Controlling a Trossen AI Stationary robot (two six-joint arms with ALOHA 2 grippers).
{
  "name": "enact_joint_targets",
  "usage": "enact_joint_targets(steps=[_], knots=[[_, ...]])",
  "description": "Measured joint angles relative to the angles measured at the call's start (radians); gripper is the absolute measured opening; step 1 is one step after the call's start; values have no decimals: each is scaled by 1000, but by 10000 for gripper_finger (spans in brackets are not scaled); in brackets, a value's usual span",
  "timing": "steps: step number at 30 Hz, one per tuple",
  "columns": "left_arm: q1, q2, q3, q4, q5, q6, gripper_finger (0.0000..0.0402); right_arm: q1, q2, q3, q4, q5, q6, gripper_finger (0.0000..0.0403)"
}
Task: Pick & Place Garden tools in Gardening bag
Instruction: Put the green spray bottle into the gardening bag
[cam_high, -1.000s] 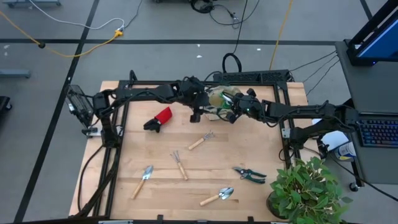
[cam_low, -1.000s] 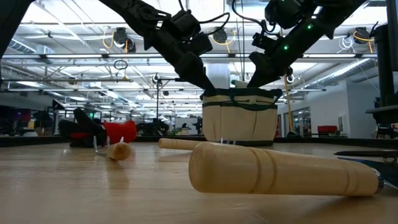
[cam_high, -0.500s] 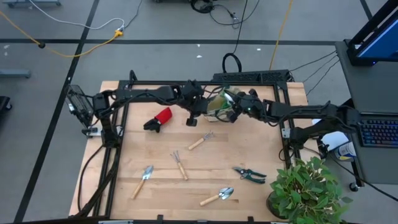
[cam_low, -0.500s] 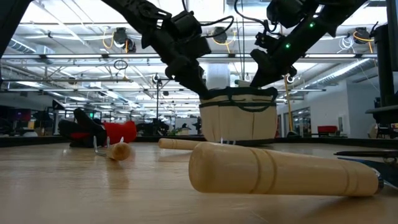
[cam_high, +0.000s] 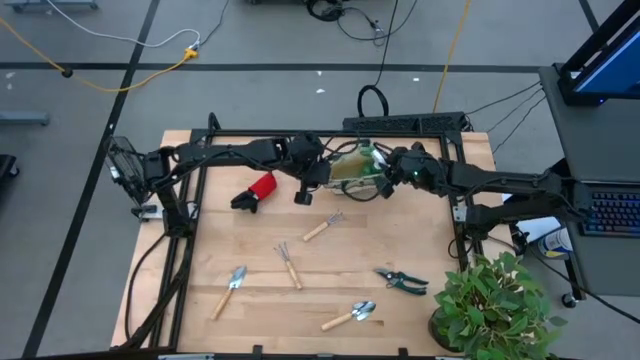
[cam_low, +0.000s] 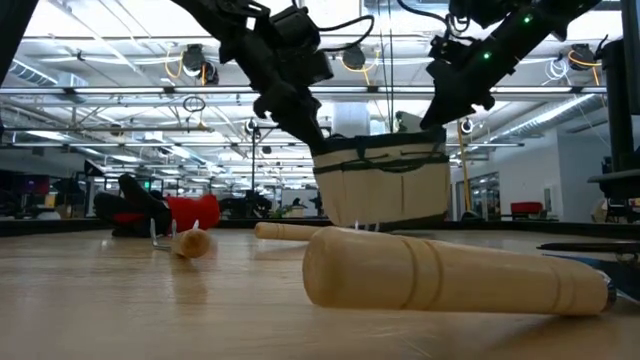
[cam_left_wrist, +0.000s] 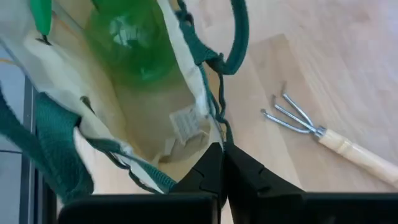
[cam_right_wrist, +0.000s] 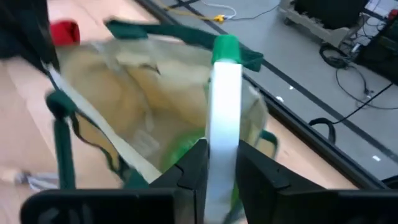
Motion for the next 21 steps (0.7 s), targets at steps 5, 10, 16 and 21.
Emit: enact_joint_targets(steps=[5,10,16,21], knots=[[-8,-32,0,-52,8,95,10,-2,18,-1,-33,-255,-138,63],[-12,-42,0,-53,42,129,5,6,44,-1,-23,-341,-171,42],[-12,-42,0,-53,67,124,17,7,75,0,30,-344,-294,59],[-8,-42,0,-57,62,120,5,7,86,0,34,-343,-337,64]])
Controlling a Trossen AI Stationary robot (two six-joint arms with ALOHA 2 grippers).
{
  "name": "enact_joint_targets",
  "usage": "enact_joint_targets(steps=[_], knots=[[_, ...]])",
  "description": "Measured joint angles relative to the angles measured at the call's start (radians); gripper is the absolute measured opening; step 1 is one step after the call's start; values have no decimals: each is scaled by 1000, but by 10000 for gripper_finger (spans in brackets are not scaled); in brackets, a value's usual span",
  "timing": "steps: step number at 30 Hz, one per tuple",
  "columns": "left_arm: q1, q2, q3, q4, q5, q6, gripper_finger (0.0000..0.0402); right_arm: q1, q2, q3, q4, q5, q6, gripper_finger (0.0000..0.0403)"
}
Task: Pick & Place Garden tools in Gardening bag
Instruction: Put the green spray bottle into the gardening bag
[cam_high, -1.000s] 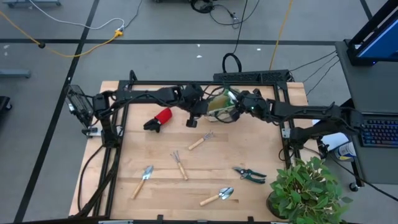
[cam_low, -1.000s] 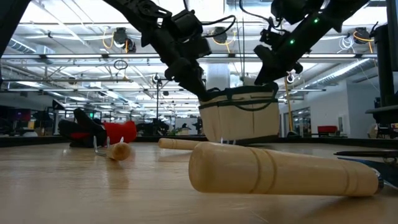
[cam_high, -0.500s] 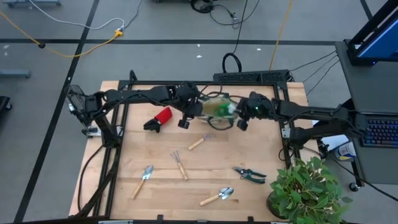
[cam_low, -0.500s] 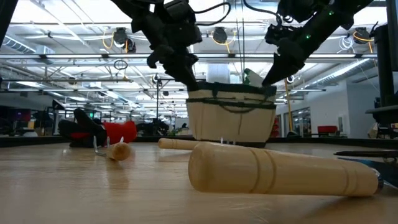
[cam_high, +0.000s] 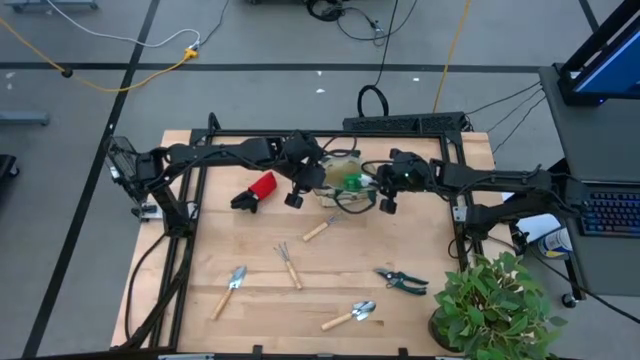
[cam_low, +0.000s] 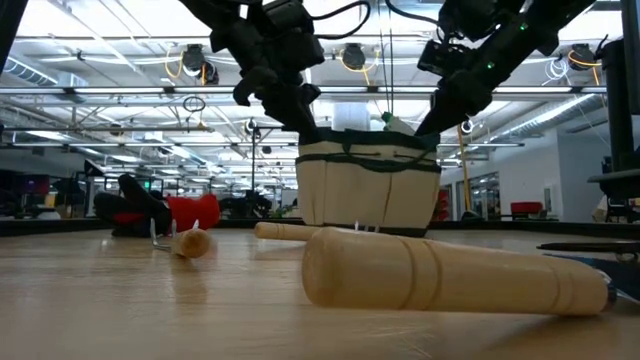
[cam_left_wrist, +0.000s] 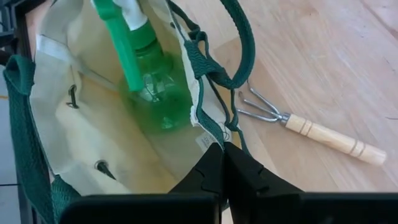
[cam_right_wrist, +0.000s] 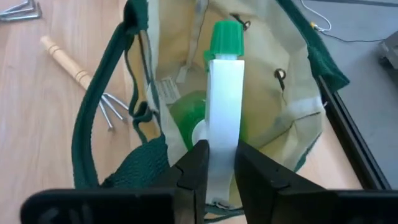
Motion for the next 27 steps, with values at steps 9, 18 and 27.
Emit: enact_joint_targets(steps=[9,18,27], knots=[[6,0,0,0,-3,-2,24,0,-37,0,59,0,-133,40],[6,0,1,11,-48,-8,7,0,-41,167,-147,13,-236,40],[6,0,1,80,-63,-13,40,-3,72,386,-492,-41,-323,40]])
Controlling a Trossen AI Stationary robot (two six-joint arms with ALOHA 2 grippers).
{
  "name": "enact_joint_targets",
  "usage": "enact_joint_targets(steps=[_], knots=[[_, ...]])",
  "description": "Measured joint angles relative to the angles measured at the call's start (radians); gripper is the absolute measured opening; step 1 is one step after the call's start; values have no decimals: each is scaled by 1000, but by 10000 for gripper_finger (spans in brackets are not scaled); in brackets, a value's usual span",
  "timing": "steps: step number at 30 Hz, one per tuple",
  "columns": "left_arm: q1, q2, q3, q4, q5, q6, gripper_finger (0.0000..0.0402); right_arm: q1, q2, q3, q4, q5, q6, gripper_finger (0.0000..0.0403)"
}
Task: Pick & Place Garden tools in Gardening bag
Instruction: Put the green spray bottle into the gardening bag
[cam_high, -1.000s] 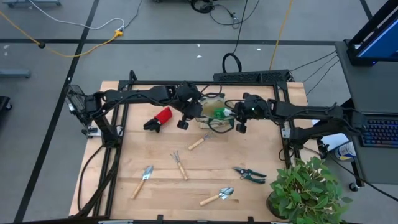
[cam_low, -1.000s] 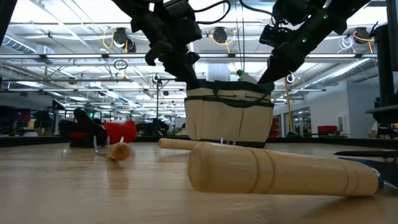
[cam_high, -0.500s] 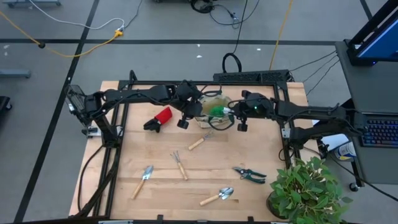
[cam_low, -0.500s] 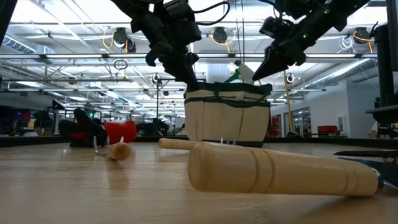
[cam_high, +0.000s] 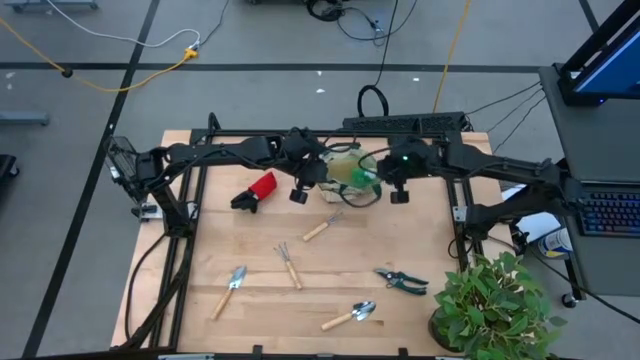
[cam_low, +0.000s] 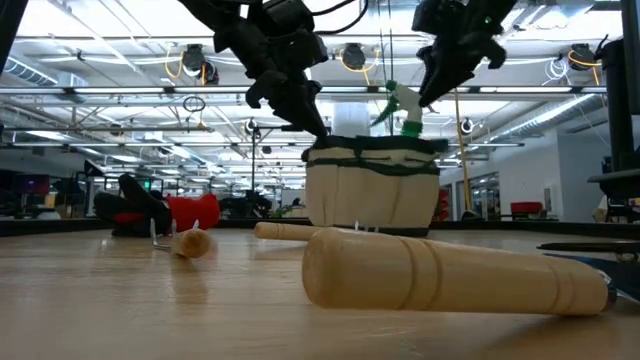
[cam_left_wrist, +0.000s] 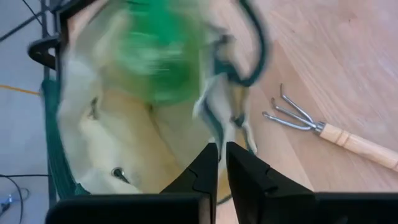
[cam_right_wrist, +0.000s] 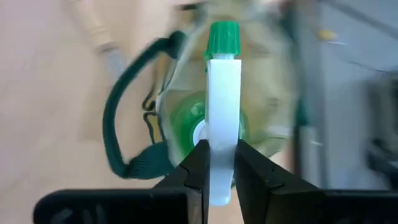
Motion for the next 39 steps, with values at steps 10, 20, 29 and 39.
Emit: enact_joint_targets(steps=[10,20,29,39], knots=[[0,0,0,-3,0,-13,42,-40,194,84,-112,-33,80,43],[0,0,0,-8,0,-17,42,-71,203,85,-141,-34,231,47],[0,1,0,5,1,-17,42,-71,154,84,-188,-35,310,49],[-32,12,1,245,19,103,45,-71,154,84,-190,-35,308,49]])
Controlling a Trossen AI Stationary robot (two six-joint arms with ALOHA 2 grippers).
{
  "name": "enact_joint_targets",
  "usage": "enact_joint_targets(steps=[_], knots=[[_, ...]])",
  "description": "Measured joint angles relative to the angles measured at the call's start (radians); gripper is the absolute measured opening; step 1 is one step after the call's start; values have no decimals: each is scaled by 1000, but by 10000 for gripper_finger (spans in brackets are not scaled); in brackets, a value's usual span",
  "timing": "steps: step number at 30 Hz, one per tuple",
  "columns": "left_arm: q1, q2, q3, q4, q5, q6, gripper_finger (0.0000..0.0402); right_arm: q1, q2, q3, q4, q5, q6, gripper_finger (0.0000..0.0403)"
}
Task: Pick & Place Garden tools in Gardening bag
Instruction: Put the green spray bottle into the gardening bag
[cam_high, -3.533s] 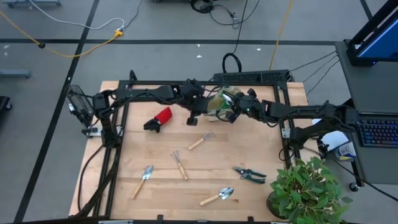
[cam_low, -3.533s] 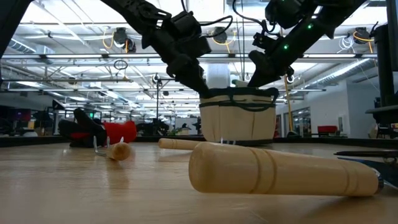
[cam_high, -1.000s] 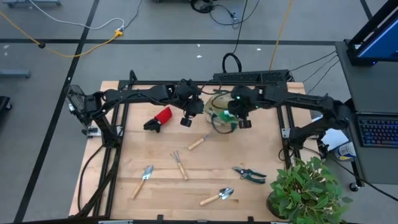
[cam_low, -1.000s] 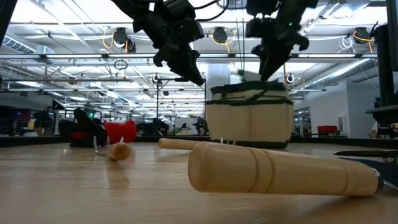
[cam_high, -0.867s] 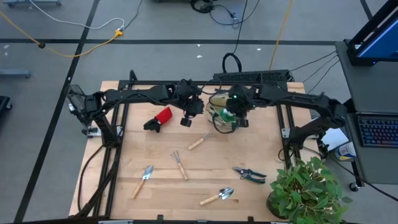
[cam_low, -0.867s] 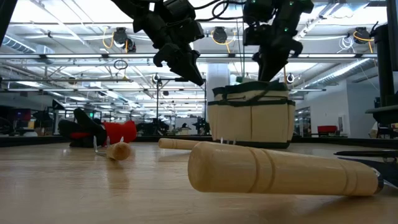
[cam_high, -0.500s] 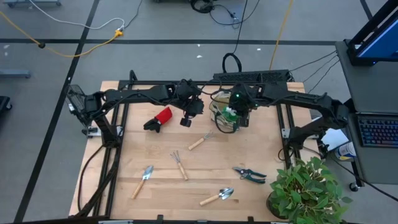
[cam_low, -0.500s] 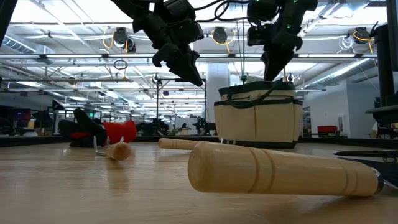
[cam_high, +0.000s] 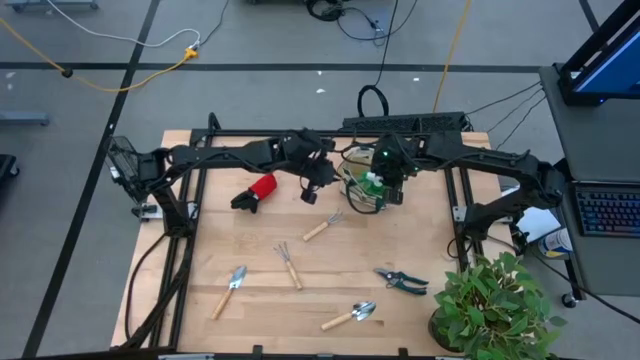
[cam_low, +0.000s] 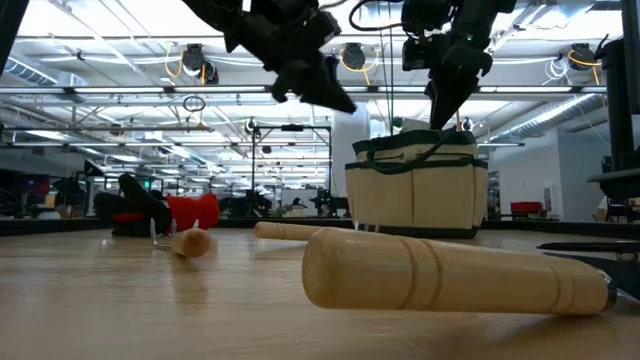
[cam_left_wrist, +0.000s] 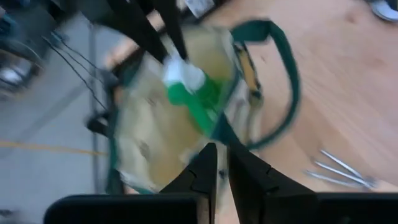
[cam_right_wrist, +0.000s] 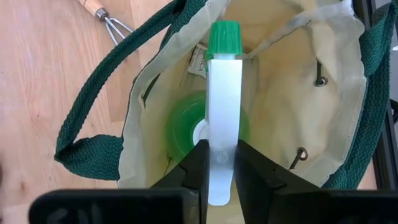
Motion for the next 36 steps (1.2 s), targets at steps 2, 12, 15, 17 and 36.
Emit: enact_joint_targets(steps=[2,12,15,17,36], knots=[[-4,0,0,28,-2,14,57,0,0,0,0,0,0,49],[-2,77,4,67,-3,120,169,0,0,0,-1,0,-1,50],[-1,122,21,79,-8,129,185,1,0,0,0,-3,-1,50],[-2,146,30,66,-31,129,188,2,0,-1,-1,-3,-1,50],[63,177,109,-71,-28,135,173,2,-1,-25,0,-4,6,50]])
